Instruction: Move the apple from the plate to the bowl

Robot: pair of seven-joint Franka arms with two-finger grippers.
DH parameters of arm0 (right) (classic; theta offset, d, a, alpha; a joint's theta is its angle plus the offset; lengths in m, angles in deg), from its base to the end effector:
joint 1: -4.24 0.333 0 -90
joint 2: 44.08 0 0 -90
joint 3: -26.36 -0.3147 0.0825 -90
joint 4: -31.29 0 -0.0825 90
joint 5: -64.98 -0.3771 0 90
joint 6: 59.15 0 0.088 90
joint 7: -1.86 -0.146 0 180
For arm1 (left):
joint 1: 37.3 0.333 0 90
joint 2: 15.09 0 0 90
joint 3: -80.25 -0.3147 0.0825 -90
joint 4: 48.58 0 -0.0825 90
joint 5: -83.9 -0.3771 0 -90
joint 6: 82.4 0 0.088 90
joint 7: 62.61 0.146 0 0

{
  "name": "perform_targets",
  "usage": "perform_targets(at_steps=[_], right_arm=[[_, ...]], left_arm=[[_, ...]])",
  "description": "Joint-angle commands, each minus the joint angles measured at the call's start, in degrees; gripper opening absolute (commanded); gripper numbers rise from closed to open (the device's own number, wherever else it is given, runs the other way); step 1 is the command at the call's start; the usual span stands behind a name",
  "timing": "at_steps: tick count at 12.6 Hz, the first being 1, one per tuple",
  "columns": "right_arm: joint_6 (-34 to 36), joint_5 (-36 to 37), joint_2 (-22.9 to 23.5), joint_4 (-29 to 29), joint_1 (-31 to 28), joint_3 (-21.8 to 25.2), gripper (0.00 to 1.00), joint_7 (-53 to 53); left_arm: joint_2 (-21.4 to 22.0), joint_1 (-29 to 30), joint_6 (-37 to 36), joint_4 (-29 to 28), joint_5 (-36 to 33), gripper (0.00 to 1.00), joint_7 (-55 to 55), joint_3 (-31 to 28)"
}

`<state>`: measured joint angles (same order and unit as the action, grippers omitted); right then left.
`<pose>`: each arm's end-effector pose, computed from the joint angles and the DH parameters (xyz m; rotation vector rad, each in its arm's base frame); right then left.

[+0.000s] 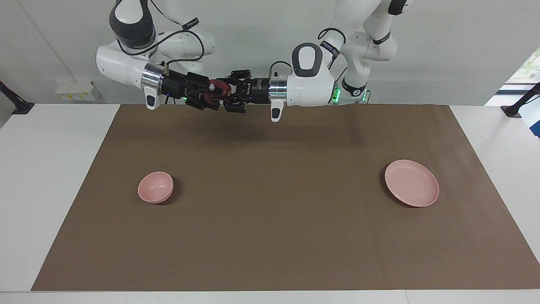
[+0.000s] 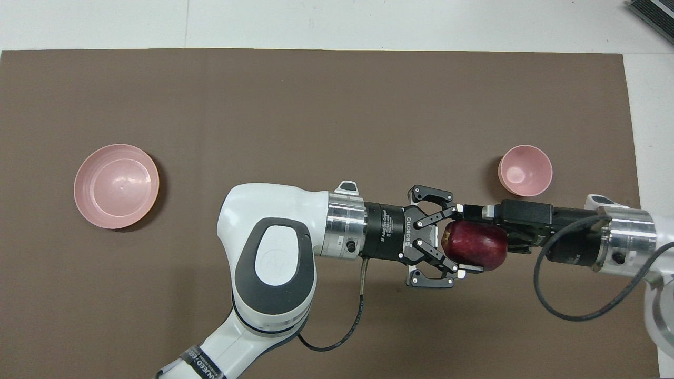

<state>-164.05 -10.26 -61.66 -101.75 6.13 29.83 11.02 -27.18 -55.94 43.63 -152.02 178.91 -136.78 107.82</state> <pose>0.4599 0.1003 0.4922 -1.8567 0.3656 0.0495 0.4270 -0.5099 0.4941 1.3501 1.3248 -1.4137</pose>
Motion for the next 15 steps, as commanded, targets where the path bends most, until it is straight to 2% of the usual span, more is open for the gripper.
perform_targets(at_steps=[1, 6, 8, 10, 11, 14, 15], right_arm=[[2.2, -0.6, -1.8, -1.2, -0.1, -0.2, 1.00, 1.1], [2.4, 0.9, -1.8, -1.3, 0.3, -0.4, 1.00, 0.0], [3.3, 1.4, -1.8, -1.3, 0.2, -0.3, 0.86, 0.0], [3.3, 1.9, -1.8, -1.2, 0.3, -0.3, 0.52, -0.3], [3.3, 2.2, -1.6, -1.1, 0.2, -0.3, 0.41, -0.8], [2.9, 3.2, -1.1, -0.6, 0.3, -0.4, 0.40, -0.9], [2.5, 3.6, -0.6, -0.2, 0.3, -0.5, 0.40, -0.9]], left_arm=[[-0.6, -0.8, 1.3, 1.0, 0.4, 0.00, -0.4, -0.5], [-0.6, -0.8, 4.9, 1.0, 0.4, 0.00, -0.2, -0.5], [-0.6, -1.0, 6.3, 1.0, 0.5, 0.00, -0.2, -0.5], [-0.9, -1.0, 7.8, 1.0, 0.5, 0.00, -0.4, -0.5], [-0.9, -1.0, 7.7, 1.0, 0.5, 0.00, -0.4, -0.5], [-0.9, -1.0, 7.3, 1.0, 0.2, 0.00, -0.4, -0.4], [-0.9, -1.7, 7.6, 1.0, -2.0, 0.44, 0.3, -0.4]])
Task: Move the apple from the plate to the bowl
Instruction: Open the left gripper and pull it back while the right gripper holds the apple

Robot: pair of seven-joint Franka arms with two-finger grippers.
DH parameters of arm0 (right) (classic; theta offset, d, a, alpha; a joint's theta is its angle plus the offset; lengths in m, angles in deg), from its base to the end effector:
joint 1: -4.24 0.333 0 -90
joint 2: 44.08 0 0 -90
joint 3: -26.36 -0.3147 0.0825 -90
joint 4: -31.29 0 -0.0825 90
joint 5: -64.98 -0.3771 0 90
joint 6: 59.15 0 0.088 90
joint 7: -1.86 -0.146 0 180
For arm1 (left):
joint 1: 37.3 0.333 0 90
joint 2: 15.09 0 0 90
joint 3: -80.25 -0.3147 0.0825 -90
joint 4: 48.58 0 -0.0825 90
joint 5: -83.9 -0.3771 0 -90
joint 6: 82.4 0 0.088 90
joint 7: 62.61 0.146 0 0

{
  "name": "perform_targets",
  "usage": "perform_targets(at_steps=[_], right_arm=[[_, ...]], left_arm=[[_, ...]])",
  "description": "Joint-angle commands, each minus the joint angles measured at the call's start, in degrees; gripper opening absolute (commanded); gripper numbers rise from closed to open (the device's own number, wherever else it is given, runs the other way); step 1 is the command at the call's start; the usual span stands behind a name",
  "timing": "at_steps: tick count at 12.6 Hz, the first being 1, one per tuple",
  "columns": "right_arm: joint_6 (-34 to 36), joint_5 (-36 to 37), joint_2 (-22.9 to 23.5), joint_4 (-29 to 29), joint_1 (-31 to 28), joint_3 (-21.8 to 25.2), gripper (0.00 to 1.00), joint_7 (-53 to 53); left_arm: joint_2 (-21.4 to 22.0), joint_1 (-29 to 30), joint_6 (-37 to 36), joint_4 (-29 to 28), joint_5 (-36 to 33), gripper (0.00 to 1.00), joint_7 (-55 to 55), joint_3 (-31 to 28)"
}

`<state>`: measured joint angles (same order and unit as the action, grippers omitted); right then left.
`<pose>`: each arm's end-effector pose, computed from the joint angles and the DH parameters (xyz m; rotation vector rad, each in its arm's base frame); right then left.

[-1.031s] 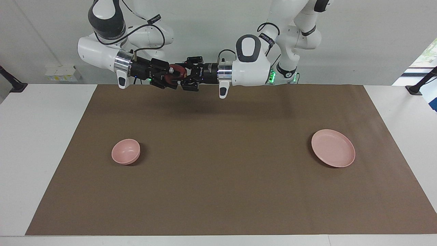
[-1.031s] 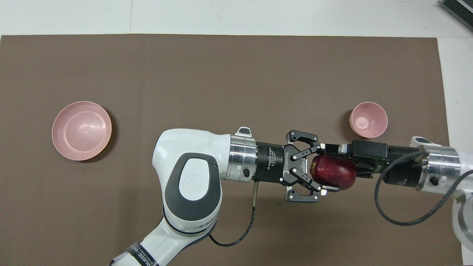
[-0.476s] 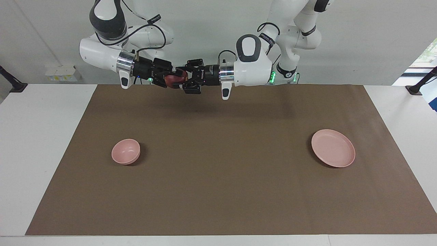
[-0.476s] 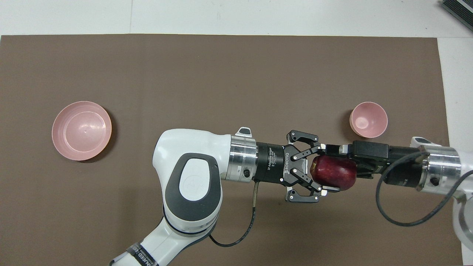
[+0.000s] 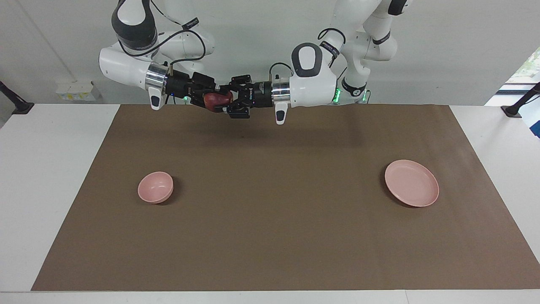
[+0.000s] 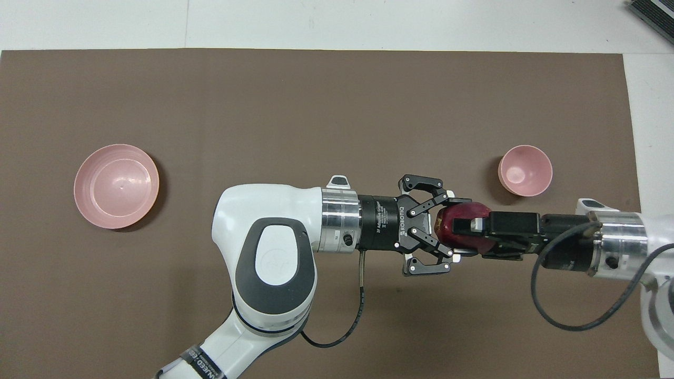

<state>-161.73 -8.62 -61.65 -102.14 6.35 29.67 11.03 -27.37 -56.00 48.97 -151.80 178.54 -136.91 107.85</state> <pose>0.4518 0.1074 0.4868 -1.8764 0.3275 0.1009 0.4406 -0.5041 0.4891 1.3182 1.3873 -1.3249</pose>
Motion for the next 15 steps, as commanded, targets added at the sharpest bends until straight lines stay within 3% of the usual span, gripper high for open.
perform_targets(at_steps=[1, 2, 3, 4, 5, 6, 7, 10, 13, 15], right_arm=[[0.1, 2.0, -0.2, 0.8, 0.1, -0.3, 0.42, -1.0], [-0.2, 2.0, 0.2, 1.2, 0.0, -0.3, 0.67, -1.4], [-0.3, 2.0, 0.3, 1.2, 0.0, -0.3, 0.75, -1.5], [-0.3, 2.0, 0.4, 1.3, -0.1, -0.3, 0.54, -1.0], [-0.3, 2.0, 0.4, 1.3, -0.1, -0.3, 0.25, -0.8], [-0.3, 2.0, 0.4, 1.3, 0.0, -0.3, 0.05, -1.1], [-0.4, 2.1, 0.4, 1.3, 0.0, -0.3, 0.00, -2.0], [-2.2, 6.2, 1.0, 1.6, -0.6, -0.3, 0.00, -2.9], [-7.3, 20.5, 3.6, 3.5, -1.6, -0.1, 0.00, -3.5], [-9.0, 31.4, 6.1, 6.2, -2.8, -0.1, 0.00, -4.6]], left_arm=[[-0.7, -3.4, 2.7, 1.2, -4.6, 0.69, 0.4, -0.5], [-0.7, -3.4, 2.7, 1.5, -5.2, 1.00, 0.2, -0.4], [-0.7, -2.9, 2.4, 1.5, -5.4, 1.00, 0.1, -0.5], [-0.6, -2.7, 2.4, 1.3, -5.5, 1.00, -0.1, -0.7], [-0.6, -2.2, 2.2, 0.7, -5.6, 1.00, -0.6, -1.0], [-0.6, -1.1, 1.6, 0.0, -6.3, 1.00, -0.8, -1.1], [-0.5, 0.1, 1.5, -0.4, -9.1, 1.00, -0.8, -1.1], [-0.8, 2.6, 0.3, -0.5, -22.2, 1.00, -0.6, -1.1], [-1.3, 9.0, -5.9, -0.6, -31.3, 1.00, -0.1, -1.1], [-2.0, 11.0, -5.3, -0.4, -39.3, 1.00, -0.1, -1.2]])
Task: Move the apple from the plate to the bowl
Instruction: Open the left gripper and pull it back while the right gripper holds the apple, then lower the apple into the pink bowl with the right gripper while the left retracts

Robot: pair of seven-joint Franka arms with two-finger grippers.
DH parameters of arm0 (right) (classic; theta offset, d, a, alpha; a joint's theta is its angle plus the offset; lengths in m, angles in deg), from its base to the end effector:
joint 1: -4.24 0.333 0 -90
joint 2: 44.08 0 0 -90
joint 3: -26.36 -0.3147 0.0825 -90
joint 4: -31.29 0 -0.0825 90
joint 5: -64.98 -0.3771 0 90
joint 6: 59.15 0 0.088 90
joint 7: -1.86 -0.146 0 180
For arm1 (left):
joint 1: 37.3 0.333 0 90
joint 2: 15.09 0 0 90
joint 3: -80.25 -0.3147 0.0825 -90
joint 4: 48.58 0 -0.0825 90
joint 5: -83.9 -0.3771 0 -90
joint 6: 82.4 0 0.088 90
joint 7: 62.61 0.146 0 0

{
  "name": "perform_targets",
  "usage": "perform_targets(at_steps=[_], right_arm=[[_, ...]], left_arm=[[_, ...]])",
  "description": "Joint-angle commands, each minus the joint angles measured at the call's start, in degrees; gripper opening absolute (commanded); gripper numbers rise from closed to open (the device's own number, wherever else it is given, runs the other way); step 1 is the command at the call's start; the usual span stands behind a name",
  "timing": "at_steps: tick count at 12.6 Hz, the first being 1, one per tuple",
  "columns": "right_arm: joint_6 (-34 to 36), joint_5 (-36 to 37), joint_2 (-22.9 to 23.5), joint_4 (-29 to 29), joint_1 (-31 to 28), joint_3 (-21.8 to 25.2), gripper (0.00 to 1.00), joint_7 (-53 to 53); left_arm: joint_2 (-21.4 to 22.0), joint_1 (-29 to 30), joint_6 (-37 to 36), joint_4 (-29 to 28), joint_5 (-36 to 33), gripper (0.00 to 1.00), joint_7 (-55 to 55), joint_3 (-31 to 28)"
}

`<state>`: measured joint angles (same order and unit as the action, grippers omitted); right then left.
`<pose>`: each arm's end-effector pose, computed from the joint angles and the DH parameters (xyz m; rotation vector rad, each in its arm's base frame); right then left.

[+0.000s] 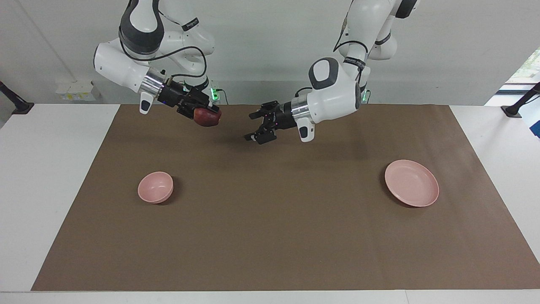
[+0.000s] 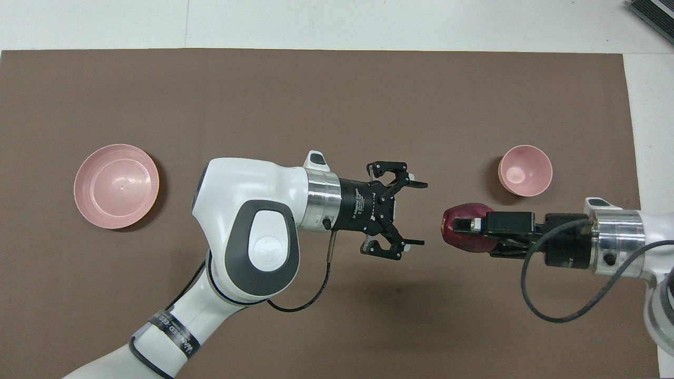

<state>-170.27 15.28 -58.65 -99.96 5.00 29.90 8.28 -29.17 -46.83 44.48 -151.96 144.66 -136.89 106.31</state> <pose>0.4679 0.0563 0.4429 -2.3049 0.3560 0.0366 0.5097 -0.4104 0.4381 1.8183 1.3949 -0.9143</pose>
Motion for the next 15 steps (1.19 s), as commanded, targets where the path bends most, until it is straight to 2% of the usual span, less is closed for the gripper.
perform_targets(at_steps=[1, 2, 4, 5, 7, 9, 10, 12, 15], right_arm=[[-0.6, 12.7, 4.9, 6.1, -2.5, -0.4, 0.00, -2.3], [-0.6, 16.7, 7.3, 8.1, -3.5, -0.4, 0.00, -2.5], [-3.5, 25.9, 11.7, 11.6, -3.6, -0.5, 0.00, -2.6], [-5.9, 31.9, 13.4, 12.2, -3.0, -0.6, 0.00, -2.6], [-10.0, 43.9, 16.9, 14.2, -1.7, -0.8, 0.00, -2.6], [-10.8, 54.0, 20.4, 17.5, -0.9, -0.9, 0.00, -2.6], [-10.9, 57.4, 22.8, 19.9, -0.9, -1.0, 0.00, -2.5], [-13.1, 62.9, 26.9, 23.0, -0.5, -1.1, 0.00, -2.5], [-17.6, 67.0, 30.3, 23.3, 0.3, -1.1, 0.00, -2.7]], left_arm=[[-0.7, 4.4, -1.1, -0.1, -8.7, 1.00, 0.0, 0.1], [-1.4, 5.8, -1.6, 0.4, -12.9, 1.00, 0.0, 0.0], [-1.8, 6.3, -1.1, 0.6, -30.1, 1.00, 0.3, 0.0], [-2.2, 7.2, -0.8, 0.7, -33.0, 1.00, 0.4, -0.1], [-2.7, 9.2, -0.6, 1.2, -33.0, 1.00, 0.2, -0.1], [0.1, 10.3, -3.4, 2.4, -34.6, 1.00, -0.5, -0.1], [2.9, 11.7, -6.6, 2.5, -34.6, 1.00, -0.6, -0.5], [6.4, 14.6, -7.9, 3.4, -34.7, 1.00, -0.4, -1.2], [6.9, 19.2, -8.9, 3.4, -34.6, 1.00, 0.0, -1.6]])
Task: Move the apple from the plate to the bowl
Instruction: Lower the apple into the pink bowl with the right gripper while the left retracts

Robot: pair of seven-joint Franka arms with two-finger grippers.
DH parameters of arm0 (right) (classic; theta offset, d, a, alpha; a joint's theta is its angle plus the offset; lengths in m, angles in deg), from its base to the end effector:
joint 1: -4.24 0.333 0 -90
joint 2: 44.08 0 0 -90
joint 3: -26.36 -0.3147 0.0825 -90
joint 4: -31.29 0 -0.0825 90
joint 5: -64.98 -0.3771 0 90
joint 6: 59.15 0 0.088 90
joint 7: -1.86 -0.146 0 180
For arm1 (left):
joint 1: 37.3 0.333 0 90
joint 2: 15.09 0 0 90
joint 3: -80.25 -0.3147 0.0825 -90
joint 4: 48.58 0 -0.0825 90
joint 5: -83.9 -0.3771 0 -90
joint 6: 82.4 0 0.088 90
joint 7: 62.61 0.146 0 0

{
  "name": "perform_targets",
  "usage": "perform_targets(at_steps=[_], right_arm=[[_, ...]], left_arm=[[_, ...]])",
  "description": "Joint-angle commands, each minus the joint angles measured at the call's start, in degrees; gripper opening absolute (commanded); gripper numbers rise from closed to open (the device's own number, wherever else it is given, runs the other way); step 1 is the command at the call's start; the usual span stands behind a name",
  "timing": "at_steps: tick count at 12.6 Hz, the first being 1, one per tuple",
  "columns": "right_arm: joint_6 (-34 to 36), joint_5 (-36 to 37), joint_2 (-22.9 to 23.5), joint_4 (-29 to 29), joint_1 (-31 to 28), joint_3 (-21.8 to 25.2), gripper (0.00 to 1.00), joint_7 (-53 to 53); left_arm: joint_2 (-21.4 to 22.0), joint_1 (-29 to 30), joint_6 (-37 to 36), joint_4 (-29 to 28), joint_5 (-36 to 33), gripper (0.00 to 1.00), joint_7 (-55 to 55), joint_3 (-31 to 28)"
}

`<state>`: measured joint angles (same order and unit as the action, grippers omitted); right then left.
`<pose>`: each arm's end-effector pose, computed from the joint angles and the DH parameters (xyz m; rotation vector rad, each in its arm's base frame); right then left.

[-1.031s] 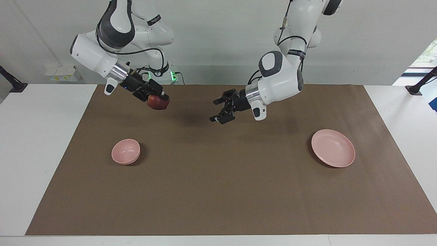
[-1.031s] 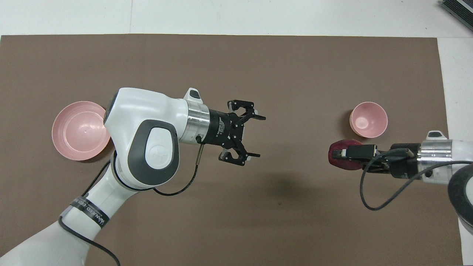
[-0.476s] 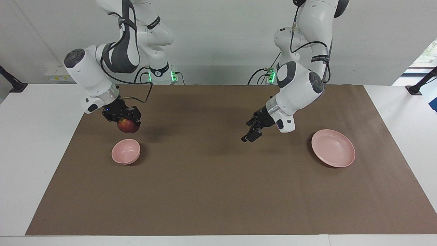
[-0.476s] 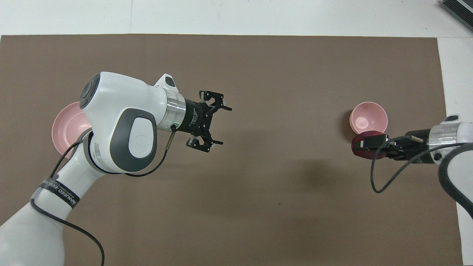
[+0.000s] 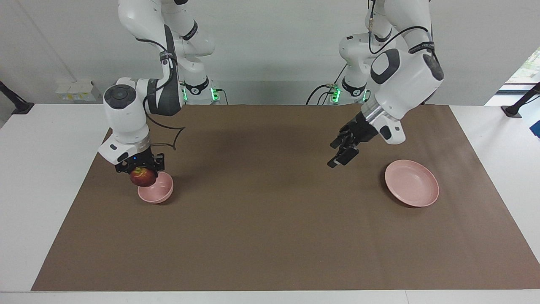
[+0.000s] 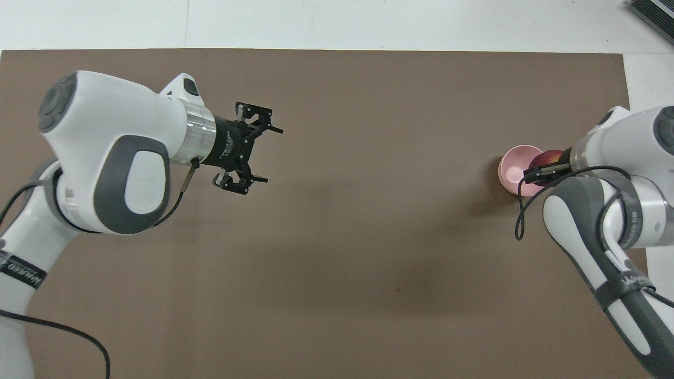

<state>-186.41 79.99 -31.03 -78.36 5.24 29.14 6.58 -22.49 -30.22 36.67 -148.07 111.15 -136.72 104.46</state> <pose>0.6131 -0.0344 0.3502 2.8954 0.2963 0.0961 0.5890 -0.2111 0.4976 2.1774 1.4769 -0.2700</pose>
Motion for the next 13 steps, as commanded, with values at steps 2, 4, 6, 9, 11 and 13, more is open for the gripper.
perform_targets(at_steps=[2, 4, 6, 9, 11, 13], right_arm=[[-2.3, 2.3, 3.9, 1.6, 0.8, -0.3, 0.00, -3.1], [-2.0, 2.4, 4.6, 0.7, 2.0, -0.3, 0.00, -5.9], [-1.9, 2.4, 4.7, 0.6, 1.8, -0.3, 0.00, -5.8], [-2.5, 2.4, 5.1, 0.6, 1.5, -0.3, 0.15, -5.8], [-2.5, 2.4, 5.2, 0.5, 1.1, -0.3, 0.25, -5.6], [-2.5, 2.3, 5.2, 0.0, 1.0, -0.3, 0.31, -5.8]], left_arm=[[0.5, 3.7, -1.0, 2.0, -1.1, 1.00, -0.4, 0.1], [0.4, 3.9, -0.9, 3.5, -1.3, 1.00, -0.3, 0.0], [1.2, 2.7, -1.0, 4.0, -6.2, 1.00, 1.5, -2.6], [2.1, 1.9, -4.1, 4.5, -12.0, 1.00, 11.4, -5.2], [2.6, 1.7, -5.2, 4.5, -12.0, 1.00, 18.1, -7.7], [3.1, -1.9, -6.0, 4.5, -12.0, 1.00, 25.5, -13.7]])
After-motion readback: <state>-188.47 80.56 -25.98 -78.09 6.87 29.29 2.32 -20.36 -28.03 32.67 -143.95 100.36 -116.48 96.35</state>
